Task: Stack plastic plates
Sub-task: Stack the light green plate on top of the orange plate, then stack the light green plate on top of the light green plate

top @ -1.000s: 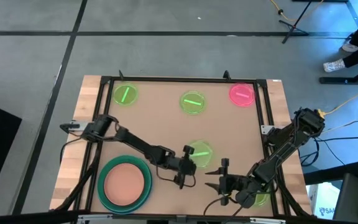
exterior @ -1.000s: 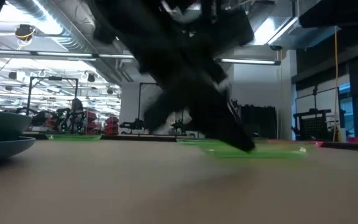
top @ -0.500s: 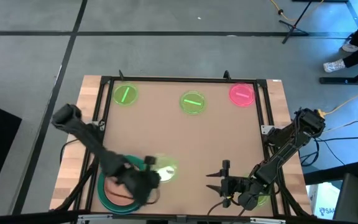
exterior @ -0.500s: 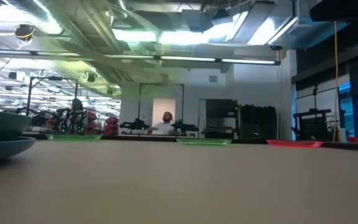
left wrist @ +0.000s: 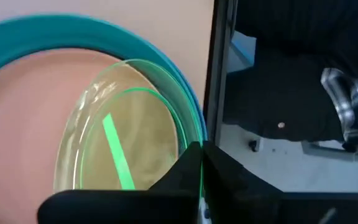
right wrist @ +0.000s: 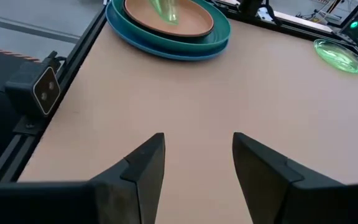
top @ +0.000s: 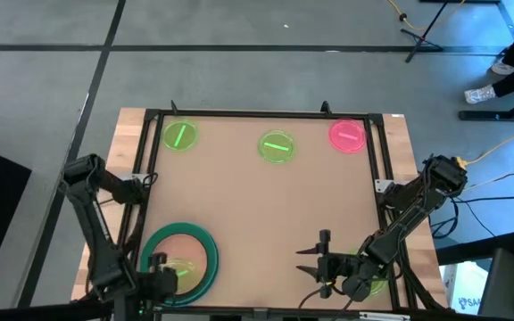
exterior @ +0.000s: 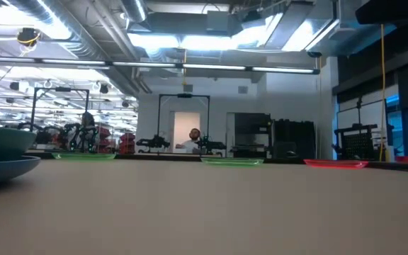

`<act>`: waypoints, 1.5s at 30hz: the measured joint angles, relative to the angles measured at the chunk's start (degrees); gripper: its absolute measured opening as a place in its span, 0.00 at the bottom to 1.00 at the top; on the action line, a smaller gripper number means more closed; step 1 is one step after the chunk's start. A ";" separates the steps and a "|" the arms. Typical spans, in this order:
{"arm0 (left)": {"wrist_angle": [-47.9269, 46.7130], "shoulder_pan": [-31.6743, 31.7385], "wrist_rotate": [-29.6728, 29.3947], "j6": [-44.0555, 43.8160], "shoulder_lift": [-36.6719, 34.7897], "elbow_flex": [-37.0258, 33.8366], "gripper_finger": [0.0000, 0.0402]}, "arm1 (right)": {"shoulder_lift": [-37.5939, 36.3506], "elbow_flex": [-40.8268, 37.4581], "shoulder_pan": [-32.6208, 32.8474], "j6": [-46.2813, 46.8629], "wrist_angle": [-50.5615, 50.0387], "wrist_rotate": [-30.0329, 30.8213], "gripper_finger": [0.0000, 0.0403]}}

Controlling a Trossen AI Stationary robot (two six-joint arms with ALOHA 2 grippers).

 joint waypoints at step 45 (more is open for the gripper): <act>-19.76 58.76 -15.13 34.06 0.32 -20.39 0.46 | 0.00 0.02 -6.59 4.52 -6.86 4.46 0.45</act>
